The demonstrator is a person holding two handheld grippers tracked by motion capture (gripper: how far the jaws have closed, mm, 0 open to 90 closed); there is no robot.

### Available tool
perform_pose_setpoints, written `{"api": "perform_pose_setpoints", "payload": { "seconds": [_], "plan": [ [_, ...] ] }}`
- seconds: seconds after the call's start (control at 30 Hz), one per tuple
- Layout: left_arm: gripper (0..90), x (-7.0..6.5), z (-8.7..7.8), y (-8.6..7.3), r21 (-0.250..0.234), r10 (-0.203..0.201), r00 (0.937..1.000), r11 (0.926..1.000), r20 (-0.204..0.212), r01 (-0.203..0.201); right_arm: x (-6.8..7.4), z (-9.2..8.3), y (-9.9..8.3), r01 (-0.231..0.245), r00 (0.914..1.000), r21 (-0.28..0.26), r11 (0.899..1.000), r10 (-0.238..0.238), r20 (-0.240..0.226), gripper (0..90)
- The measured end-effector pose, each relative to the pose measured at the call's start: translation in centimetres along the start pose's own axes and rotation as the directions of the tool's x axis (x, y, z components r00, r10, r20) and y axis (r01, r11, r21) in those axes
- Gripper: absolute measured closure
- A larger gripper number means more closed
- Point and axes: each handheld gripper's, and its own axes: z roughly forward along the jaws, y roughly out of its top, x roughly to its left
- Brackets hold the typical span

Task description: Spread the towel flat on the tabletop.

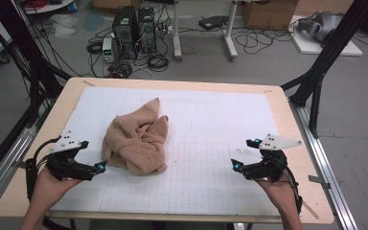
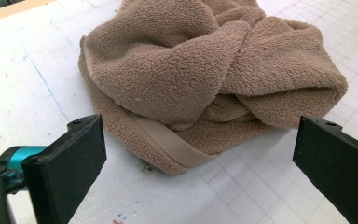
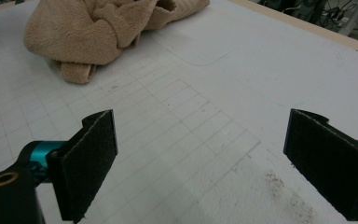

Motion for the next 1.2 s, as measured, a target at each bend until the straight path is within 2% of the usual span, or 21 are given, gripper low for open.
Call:
{"api": "perform_pose_setpoints", "payload": {
  "seconds": [0.2, 0.5, 0.77, 0.97, 1.2],
  "plan": [
    [3.0, 0.0, -0.2, 0.2, -0.002, 0.005, 1.0000, 1.0000, 0.003, -0.005, 0.3, 1.2, 1.1, 0.007, 0.9995, -0.003, 1.000, -0.007, -0.031, 8.8],
    [3.0, 0.1, -0.3, 0.5, -0.009, 0.001, 1.0000, 1.0000, 0.009, -0.001, 1.1, 3.7, 3.5, 0.061, 0.9951, -0.005, 0.998, -0.061, -0.078, 8.9],
    [3.0, 0.1, -0.3, 0.7, -0.009, 0.001, 0.9999, 1.0000, 0.015, -0.001, 1.4, 5.2, 4.8, 0.077, 0.9917, -0.007, 0.997, -0.077, -0.103, 8.9],
    [3.0, 0.2, -0.1, 0.9, -0.007, -0.006, 0.9998, 1.0000, 0.018, 0.006, 2.2, 7.1, 6.9, 0.107, 0.9845, -0.010, 0.994, -0.108, -0.139, 8.9],
    [3.0, 0.4, 0.0, 1.0, -0.004, -0.015, 0.9996, 0.9999, 0.023, 0.015, 2.7, 8.7, 8.2, 0.117, 0.9789, -0.001, 0.993, -0.115, -0.169, 8.9]
  ]
}}
